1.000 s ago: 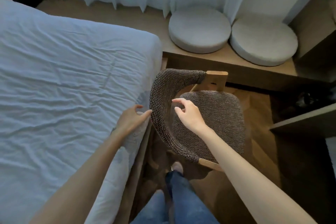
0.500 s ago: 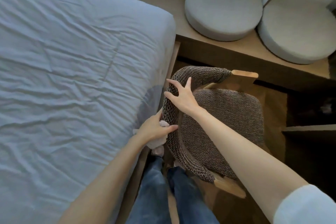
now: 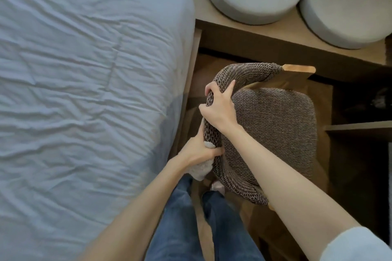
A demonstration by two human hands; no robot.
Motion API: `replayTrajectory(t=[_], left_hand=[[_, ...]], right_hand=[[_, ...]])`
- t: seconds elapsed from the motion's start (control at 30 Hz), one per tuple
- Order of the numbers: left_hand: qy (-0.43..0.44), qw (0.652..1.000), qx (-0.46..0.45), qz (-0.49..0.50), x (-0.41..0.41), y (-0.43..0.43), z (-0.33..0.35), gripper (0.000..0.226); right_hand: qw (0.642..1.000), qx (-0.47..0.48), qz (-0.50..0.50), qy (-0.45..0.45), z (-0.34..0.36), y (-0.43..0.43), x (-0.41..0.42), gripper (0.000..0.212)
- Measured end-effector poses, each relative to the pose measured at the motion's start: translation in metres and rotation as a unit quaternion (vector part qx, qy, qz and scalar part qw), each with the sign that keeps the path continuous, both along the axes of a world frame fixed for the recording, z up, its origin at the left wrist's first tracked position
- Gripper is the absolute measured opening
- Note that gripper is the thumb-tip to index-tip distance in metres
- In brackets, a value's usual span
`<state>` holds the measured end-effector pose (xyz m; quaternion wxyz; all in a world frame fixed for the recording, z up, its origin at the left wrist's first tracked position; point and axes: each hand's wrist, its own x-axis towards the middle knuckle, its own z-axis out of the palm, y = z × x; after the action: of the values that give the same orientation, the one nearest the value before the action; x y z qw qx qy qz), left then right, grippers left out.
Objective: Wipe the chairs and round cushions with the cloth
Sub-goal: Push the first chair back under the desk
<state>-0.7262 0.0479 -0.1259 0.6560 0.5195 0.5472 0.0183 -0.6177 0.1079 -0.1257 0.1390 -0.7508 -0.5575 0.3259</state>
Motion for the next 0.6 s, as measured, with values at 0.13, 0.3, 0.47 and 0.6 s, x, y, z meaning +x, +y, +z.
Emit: replayTrajectory(t=[0.13,0.3,0.47,0.6], left_hand=[[-0.020,1.000,-0.009,-0.013,0.045,-0.008,0.000,0.107],[-0.022,0.997,-0.021,-0.066,0.119,-0.014,-0.004,0.108],[-0.009,0.990,-0.007,-0.141,0.209,-0.011,-0.007,0.107],[-0.029,0.974,-0.031,-0.225,0.267,-0.002,-0.010,0.117]], right_hand=[[0.999,-0.003,-0.020,-0.025,0.004,-0.011,0.041,0.029],[0.995,-0.003,-0.067,-0.068,0.004,-0.025,0.106,0.028],[0.987,-0.018,-0.128,-0.094,0.011,-0.031,0.188,0.028],[0.975,-0.048,-0.190,-0.103,0.017,-0.034,0.251,0.031]])
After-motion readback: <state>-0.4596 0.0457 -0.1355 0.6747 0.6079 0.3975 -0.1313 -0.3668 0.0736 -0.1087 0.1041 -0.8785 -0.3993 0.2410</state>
